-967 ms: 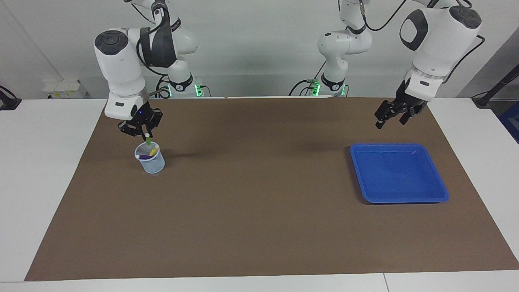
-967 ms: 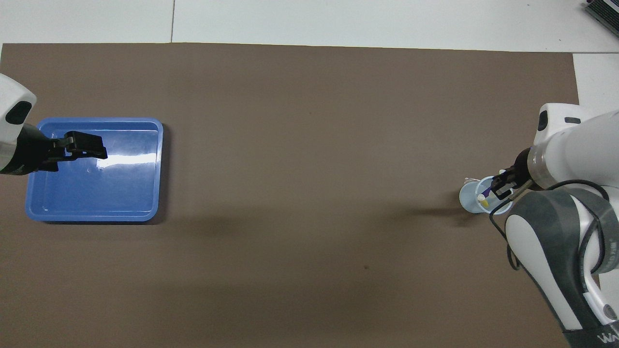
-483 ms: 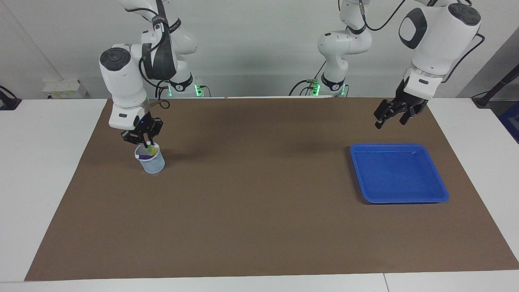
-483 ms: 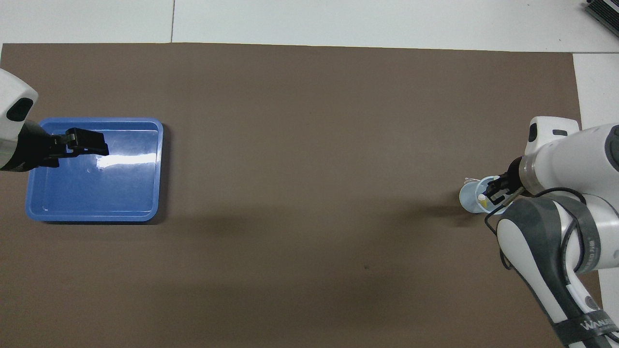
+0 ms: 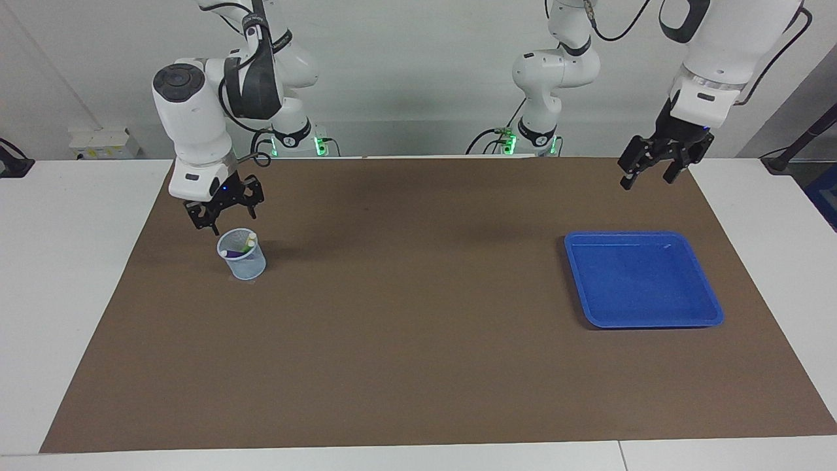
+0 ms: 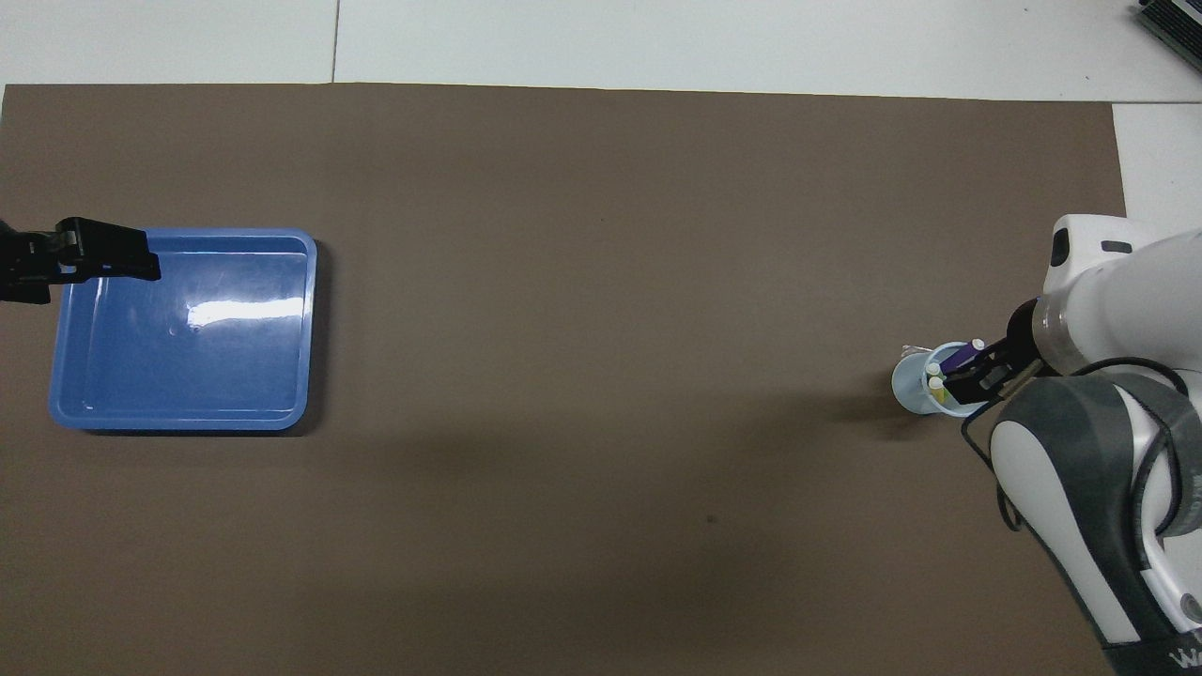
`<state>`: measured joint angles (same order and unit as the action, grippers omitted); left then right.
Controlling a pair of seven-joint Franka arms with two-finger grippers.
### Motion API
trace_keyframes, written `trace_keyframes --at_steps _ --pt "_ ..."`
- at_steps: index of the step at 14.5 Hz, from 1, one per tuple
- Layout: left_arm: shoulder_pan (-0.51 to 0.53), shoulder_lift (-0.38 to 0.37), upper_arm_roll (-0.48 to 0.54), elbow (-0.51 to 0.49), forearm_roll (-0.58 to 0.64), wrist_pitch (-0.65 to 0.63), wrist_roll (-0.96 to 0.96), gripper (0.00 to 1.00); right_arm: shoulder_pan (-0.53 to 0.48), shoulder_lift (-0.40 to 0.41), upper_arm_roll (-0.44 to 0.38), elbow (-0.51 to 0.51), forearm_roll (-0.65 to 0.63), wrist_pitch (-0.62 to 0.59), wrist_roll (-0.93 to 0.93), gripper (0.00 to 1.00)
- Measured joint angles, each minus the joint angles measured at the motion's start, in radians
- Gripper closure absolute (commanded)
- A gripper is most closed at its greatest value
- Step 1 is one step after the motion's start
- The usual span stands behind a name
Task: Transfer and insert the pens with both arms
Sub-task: 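Lower the green pen into the cup while the left gripper withdraws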
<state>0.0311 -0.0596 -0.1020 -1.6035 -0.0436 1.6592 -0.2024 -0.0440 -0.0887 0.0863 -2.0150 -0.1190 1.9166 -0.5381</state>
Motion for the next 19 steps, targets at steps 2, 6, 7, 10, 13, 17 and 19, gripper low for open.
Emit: trace_keyframes --at_steps 2,6,7,10,13,17,19 --pt "0.0 0.0 -0.001 0.029 0.0 -0.052 0.0 0.0 0.0 -0.01 0.006 0.074 0.0 -0.114 0.034 0.0" --pt "-0.001 0.008 -0.005 0.032 0.0 -0.064 0.0 0.0 0.009 -0.034 0.015 0.21 0.032 -0.296 0.111 0.0" --pt "-0.001 0.01 -0.006 0.032 0.0 -0.064 0.0 0.0 0.01 -0.035 0.015 0.238 0.051 -0.321 0.124 0.0" --pt "-0.001 0.01 -0.007 0.033 0.0 -0.064 0.0 0.0 0.009 -0.029 0.014 0.281 0.077 -0.334 0.227 0.0" --pt "-0.001 0.01 -0.007 0.033 0.0 -0.07 0.005 0.0 0.01 -0.008 0.016 0.289 0.077 -0.33 0.261 0.0" --pt "-0.001 0.01 -0.006 0.033 0.0 -0.106 0.055 0.0 0.01 0.023 0.015 0.29 0.077 -0.308 0.264 0.0" --pt "0.001 0.011 0.002 0.033 0.0 -0.128 0.115 0.0 0.009 0.028 0.015 0.29 0.077 -0.312 0.266 0.0"
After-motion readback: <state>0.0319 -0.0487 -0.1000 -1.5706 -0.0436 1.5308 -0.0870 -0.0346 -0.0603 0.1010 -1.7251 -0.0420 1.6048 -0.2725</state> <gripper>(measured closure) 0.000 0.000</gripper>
